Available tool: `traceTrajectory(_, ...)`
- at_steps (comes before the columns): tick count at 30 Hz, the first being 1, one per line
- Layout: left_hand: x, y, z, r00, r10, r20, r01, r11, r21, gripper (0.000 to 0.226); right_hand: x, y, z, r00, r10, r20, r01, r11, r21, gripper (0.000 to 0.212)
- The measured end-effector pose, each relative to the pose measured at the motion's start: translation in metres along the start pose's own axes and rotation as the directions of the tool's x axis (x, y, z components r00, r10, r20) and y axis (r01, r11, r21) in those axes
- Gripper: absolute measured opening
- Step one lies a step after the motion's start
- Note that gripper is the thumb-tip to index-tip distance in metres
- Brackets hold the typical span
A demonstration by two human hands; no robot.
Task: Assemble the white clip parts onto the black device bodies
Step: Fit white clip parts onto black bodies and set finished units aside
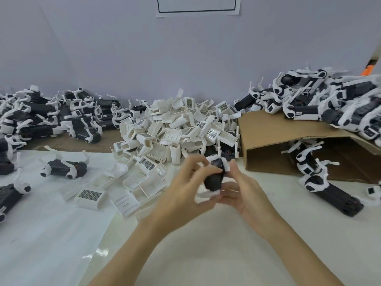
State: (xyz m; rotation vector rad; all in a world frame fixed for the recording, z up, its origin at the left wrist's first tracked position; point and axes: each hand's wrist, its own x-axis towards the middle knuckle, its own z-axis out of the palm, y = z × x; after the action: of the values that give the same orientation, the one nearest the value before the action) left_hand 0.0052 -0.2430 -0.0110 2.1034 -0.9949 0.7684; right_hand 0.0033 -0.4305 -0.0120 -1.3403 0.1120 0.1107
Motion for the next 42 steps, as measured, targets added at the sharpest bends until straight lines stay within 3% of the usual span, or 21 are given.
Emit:
traceTrajectory(2,-0.002,0.006,0.009,0.987,0.131,0.089,-0.14,0.985,0.103,0.06,-0.004,-0.003,-0.002,0.989,0.027,0.142,-0.04,0.995,0.09,0.059)
traceTrajectory(5,-0.001,0.013,0.006,0.987,0.159,0.036,-0.162,0.982,0.094,0.06,-0.003,-0.002,-0.004,0.997,-0.002,0.081,-0.011,0.987,0.162,0.047)
traceTrajectory(7,0.003,0.014,-0.001,0.993,0.011,-0.118,-0.013,1.0,-0.015,0.053,-0.001,-0.004,-0.006,0.998,-0.063,-0.026,0.065,0.995,0.074,0.038)
traceTrajectory(9,0.007,0.009,-0.009,0.966,-0.196,-0.167,0.182,0.979,-0.096,0.058,-0.003,-0.009,-0.007,0.981,-0.192,0.01,0.192,0.974,-0.121,0.032)
traceTrajectory(11,0.009,0.0,-0.017,0.935,-0.353,-0.047,0.343,0.928,-0.149,0.065,-0.007,-0.011,-0.006,0.946,-0.264,0.186,0.308,0.913,-0.269,0.034)
traceTrajectory(13,0.009,-0.009,-0.022,0.88,-0.458,0.126,0.475,0.845,-0.246,0.053,-0.01,-0.007,-0.003,0.904,-0.255,0.342,0.382,0.841,-0.383,0.04)
traceTrajectory(15,0.01,-0.016,-0.023,0.851,-0.504,0.151,0.525,0.792,-0.313,0.028,-0.011,-0.001,0.003,0.879,-0.281,0.384,0.434,0.805,-0.404,0.035)
traceTrajectory(18,0.011,-0.018,-0.024,0.8,-0.6,-0.02,0.554,0.751,-0.36,0.005,-0.006,0.007,0.007,0.912,-0.346,0.22,0.4,0.868,-0.294,0.036)
traceTrajectory(20,0.011,-0.021,-0.028,0.755,-0.641,-0.143,0.569,0.747,-0.343,0.007,-0.001,0.011,0.0,0.877,-0.443,0.185,0.473,0.728,-0.497,0.032)
traceTrajectory(23,0.01,-0.031,-0.036,0.631,-0.718,-0.293,0.583,0.688,-0.432,0.013,0.003,0.023,-0.007,0.898,-0.296,0.327,0.418,0.337,-0.844,0.033)
traceTrajectory(25,0.009,-0.036,-0.041,0.545,-0.749,-0.378,0.583,0.662,-0.471,0.016,0.007,0.031,-0.007,0.902,-0.274,0.334,0.389,0.18,-0.903,0.033)
traceTrajectory(26,0.009,-0.037,-0.042,0.516,-0.754,-0.406,0.579,0.656,-0.484,0.017,0.008,0.032,-0.006,0.888,-0.319,0.332,0.397,0.166,-0.903,0.031)
traceTrajectory(28,0.009,-0.04,-0.045,0.476,-0.766,-0.432,0.574,0.643,-0.507,0.016,0.007,0.03,-0.003,0.853,-0.431,0.295,0.428,0.251,-0.868,0.029)
traceTrajectory(30,0.01,-0.042,-0.047,0.447,-0.785,-0.43,0.571,0.62,-0.539,0.016,0.005,0.027,-0.004,0.842,-0.499,0.207,0.444,0.421,-0.791,0.037)
traceTrajectory(34,0.011,-0.039,-0.046,0.454,-0.796,-0.401,0.577,0.605,-0.548,0.017,0.001,0.015,-0.004,0.866,-0.497,0.05,0.426,0.683,-0.593,0.04)
traceTrajectory(37,0.01,-0.036,-0.042,0.497,-0.781,-0.378,0.592,0.624,-0.511,0.017,0.0,0.009,-0.006,0.862,-0.507,-0.01,0.419,0.723,-0.55,0.015)
traceTrajectory(42,0.01,-0.032,-0.041,0.552,-0.722,-0.417,0.604,0.691,-0.398,0.012,0.002,0.013,-0.009,0.885,-0.462,-0.058,0.321,0.696,-0.642,0.012)
